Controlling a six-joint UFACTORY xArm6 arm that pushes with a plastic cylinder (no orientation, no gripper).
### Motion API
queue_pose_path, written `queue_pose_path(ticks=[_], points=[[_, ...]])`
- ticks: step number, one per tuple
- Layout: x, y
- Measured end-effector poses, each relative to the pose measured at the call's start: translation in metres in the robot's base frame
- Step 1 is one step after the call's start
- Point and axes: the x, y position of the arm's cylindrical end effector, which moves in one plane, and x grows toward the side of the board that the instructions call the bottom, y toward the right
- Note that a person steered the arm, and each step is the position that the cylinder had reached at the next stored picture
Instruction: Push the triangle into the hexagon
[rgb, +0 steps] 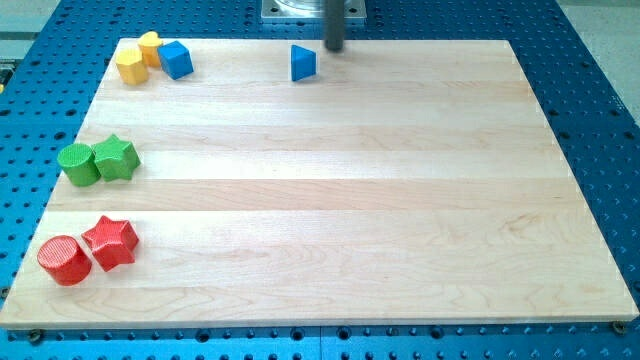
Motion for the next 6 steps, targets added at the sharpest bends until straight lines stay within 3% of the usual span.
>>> queue_pose_path(ticks=[1, 2, 3, 4, 5, 6], points=[[0.039, -0.079], [0.059, -0.211], [0.047, -0.123], [0.062, -0.014], [0.107, -0.08], [0.095, -0.131]])
